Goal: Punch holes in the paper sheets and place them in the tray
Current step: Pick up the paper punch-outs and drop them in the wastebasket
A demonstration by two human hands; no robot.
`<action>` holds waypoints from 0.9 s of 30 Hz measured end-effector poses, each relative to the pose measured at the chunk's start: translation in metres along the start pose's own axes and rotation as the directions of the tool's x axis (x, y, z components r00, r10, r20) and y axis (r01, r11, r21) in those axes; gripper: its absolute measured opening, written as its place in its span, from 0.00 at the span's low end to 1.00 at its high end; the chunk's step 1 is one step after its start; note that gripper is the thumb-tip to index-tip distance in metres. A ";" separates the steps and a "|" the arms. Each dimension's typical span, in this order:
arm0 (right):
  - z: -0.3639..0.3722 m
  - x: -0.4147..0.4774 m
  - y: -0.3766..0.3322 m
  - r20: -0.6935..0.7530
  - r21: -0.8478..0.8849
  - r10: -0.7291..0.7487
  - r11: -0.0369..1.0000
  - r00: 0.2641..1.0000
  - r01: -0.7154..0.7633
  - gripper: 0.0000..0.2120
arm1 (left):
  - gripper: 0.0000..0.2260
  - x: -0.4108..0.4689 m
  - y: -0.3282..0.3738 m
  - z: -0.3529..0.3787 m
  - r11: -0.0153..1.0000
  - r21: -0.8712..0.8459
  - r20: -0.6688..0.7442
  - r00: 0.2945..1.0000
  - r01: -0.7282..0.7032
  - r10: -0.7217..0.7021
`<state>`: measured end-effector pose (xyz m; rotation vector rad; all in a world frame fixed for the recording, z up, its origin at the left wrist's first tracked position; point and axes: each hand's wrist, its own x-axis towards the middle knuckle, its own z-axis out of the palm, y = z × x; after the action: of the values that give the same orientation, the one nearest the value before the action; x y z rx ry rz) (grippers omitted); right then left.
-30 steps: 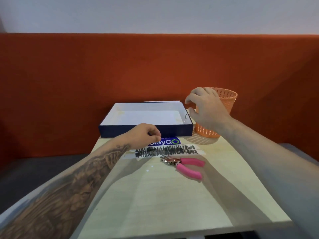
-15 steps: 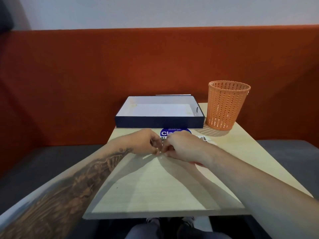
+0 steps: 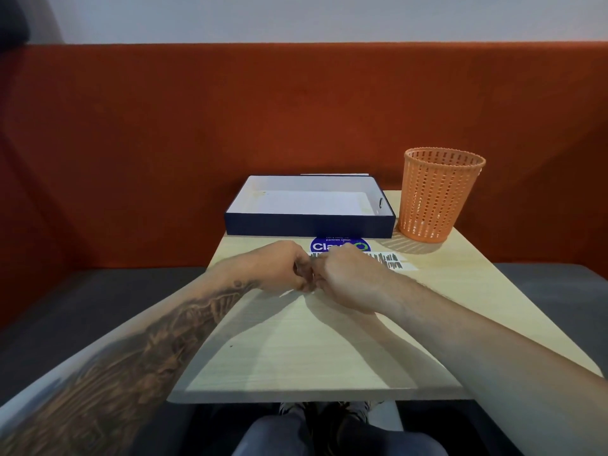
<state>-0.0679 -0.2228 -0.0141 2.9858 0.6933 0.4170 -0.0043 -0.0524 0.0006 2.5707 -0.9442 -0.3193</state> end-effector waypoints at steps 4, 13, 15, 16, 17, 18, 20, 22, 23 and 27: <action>0.006 -0.001 -0.002 0.038 -0.011 -0.009 1.000 0.999 0.009 0.13 | 0.01 0.000 0.000 0.001 1.000 0.026 -0.011 1.000 -0.008 0.008; 0.003 -0.011 0.023 -0.022 0.154 0.125 0.981 0.992 -0.120 0.08 | 0.04 0.002 0.008 0.001 0.967 0.250 0.007 0.998 -0.056 0.056; 0.003 -0.012 0.024 -0.029 0.179 0.143 0.975 0.989 -0.136 0.08 | 0.04 0.003 0.016 0.000 0.925 0.369 0.039 0.996 -0.088 0.079; 0.003 -0.012 0.024 -0.029 0.195 0.155 0.970 0.988 -0.146 0.08 | 0.05 0.004 0.019 0.001 0.903 0.418 0.049 0.995 -0.102 0.089; 0.003 -0.012 0.025 -0.030 0.212 0.164 0.965 0.986 -0.154 0.08 | 0.05 0.005 0.022 0.001 0.881 0.458 0.053 0.993 -0.115 0.102; 0.002 -0.012 0.025 -0.027 0.227 0.171 0.961 0.985 -0.161 0.08 | 0.06 0.006 0.024 0.002 0.857 0.499 0.057 0.992 -0.128 0.115; 0.001 -0.013 0.024 -0.017 0.241 0.180 0.955 0.984 -0.170 0.08 | 0.06 0.007 0.027 0.004 0.797 0.582 0.080 0.987 -0.161 0.141; -0.003 -0.014 0.023 -0.008 0.241 0.182 0.955 0.983 -0.175 0.08 | 0.07 0.008 0.028 0.006 0.747 0.638 0.108 0.982 -0.188 0.155; -0.005 -0.015 0.022 -0.005 0.241 0.188 0.953 0.982 -0.182 0.08 | 0.08 0.008 0.029 0.007 0.733 0.653 0.115 0.981 -0.191 0.153; -0.012 -0.018 0.027 -0.003 0.237 0.213 0.949 0.977 -0.207 0.08 | 0.08 0.008 0.024 0.012 0.792 0.584 0.115 0.984 -0.179 0.138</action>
<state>-0.0756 -0.2550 -0.0047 3.3009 0.4556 0.4155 -0.0159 -0.0775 -0.0006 3.0137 -1.4718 -0.0573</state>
